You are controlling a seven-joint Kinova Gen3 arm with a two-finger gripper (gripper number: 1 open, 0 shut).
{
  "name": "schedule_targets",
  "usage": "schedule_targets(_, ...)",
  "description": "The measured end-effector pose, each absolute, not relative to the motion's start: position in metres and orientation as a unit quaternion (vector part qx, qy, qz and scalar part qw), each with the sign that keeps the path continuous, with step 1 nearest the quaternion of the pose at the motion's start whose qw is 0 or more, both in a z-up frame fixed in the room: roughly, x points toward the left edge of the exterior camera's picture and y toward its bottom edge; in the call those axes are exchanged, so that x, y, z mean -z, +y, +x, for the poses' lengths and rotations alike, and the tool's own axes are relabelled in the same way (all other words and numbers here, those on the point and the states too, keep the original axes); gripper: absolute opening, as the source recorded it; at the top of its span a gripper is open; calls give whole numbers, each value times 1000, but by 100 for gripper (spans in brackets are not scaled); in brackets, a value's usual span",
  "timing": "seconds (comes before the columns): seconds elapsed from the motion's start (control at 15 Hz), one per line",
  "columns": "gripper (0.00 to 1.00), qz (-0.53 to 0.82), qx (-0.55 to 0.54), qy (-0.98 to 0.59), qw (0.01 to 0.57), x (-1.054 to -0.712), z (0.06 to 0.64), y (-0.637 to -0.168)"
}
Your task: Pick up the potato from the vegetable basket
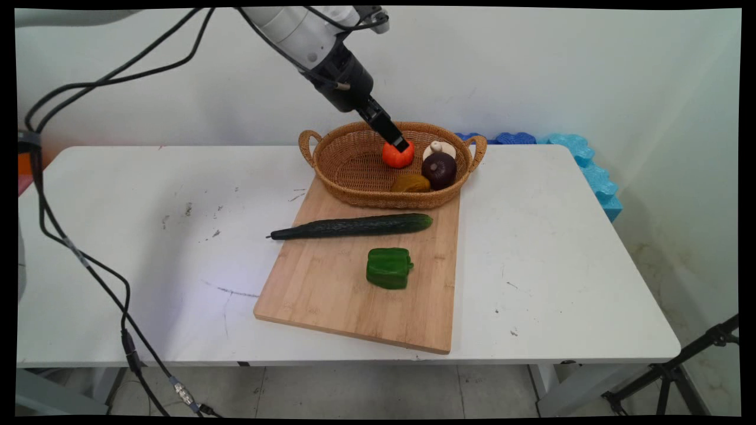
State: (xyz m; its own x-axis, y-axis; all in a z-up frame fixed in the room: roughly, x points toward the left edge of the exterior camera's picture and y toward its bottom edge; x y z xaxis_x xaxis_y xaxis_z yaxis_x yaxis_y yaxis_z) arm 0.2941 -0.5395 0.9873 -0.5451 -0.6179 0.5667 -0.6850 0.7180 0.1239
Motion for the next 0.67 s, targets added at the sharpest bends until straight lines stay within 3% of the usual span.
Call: schedule_targets(0.67, 100, 433, -10, -861, 266, -917, 283, -599)
